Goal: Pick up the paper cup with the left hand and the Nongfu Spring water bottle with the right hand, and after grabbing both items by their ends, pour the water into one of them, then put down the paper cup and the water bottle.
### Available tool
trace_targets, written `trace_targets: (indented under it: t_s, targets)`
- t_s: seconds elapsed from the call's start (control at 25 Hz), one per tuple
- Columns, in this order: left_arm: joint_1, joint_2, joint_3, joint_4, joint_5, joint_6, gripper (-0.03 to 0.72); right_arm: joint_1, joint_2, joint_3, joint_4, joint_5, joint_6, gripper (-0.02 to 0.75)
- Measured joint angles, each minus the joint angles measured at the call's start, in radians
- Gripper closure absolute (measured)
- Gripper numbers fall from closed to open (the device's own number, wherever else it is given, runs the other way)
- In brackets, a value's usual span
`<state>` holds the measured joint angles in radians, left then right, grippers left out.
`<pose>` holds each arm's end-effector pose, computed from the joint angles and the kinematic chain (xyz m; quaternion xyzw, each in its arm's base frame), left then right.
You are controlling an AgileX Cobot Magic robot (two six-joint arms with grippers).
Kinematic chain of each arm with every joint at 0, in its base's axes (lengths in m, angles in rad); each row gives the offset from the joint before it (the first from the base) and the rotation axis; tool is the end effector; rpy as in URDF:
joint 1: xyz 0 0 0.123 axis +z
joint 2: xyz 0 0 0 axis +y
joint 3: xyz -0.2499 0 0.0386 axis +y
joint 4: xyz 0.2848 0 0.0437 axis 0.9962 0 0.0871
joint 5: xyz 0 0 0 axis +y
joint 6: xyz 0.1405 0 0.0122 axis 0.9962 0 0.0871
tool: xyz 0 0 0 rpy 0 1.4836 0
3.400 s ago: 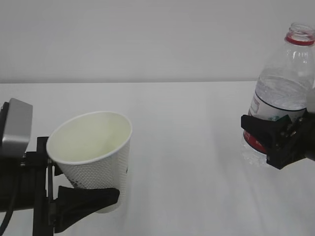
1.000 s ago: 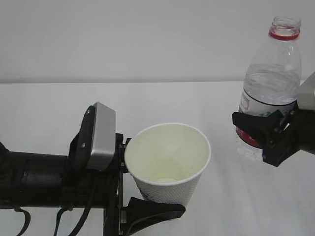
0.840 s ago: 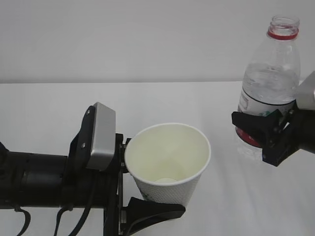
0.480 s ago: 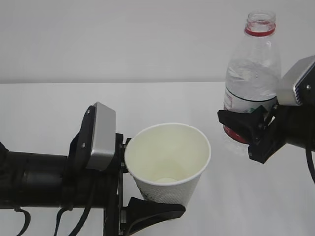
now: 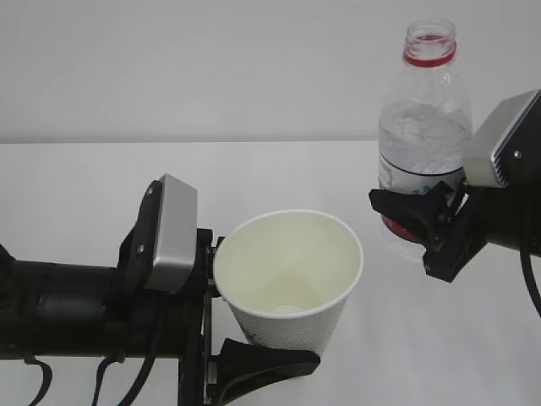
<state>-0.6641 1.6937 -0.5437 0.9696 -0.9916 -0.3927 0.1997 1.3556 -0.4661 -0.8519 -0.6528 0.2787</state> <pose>0.1929 -0.2745 0.0891 0.5359 0.5803 -0.4004 0.4645 0.2970 0.1258 0.1403 -0.3849 0.7060 0.1175 0.5828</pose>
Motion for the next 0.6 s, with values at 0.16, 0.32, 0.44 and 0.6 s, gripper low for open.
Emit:
trace_targets:
  t_s: [0.16, 0.32, 0.44, 0.6]
  targets:
    - [0.0, 0.002, 0.0, 0.0, -0.007, 0.0, 0.136, 0.017, 0.0, -0.01, -0.016, -0.006, -0.003, 0.288]
    - [0.0, 0.006, 0.0, 0.0, -0.008, 0.0, 0.136, 0.055, 0.0, -0.01, -0.024, -0.006, -0.053, 0.288]
    - [0.0, 0.008, 0.0, 0.0, -0.008, 0.0, 0.136, 0.06, 0.0, -0.01, -0.025, -0.006, -0.074, 0.289]
    - [0.0, 0.008, 0.0, 0.0, -0.008, 0.0, 0.137, 0.06, 0.0, -0.011, -0.027, -0.006, -0.125, 0.289]
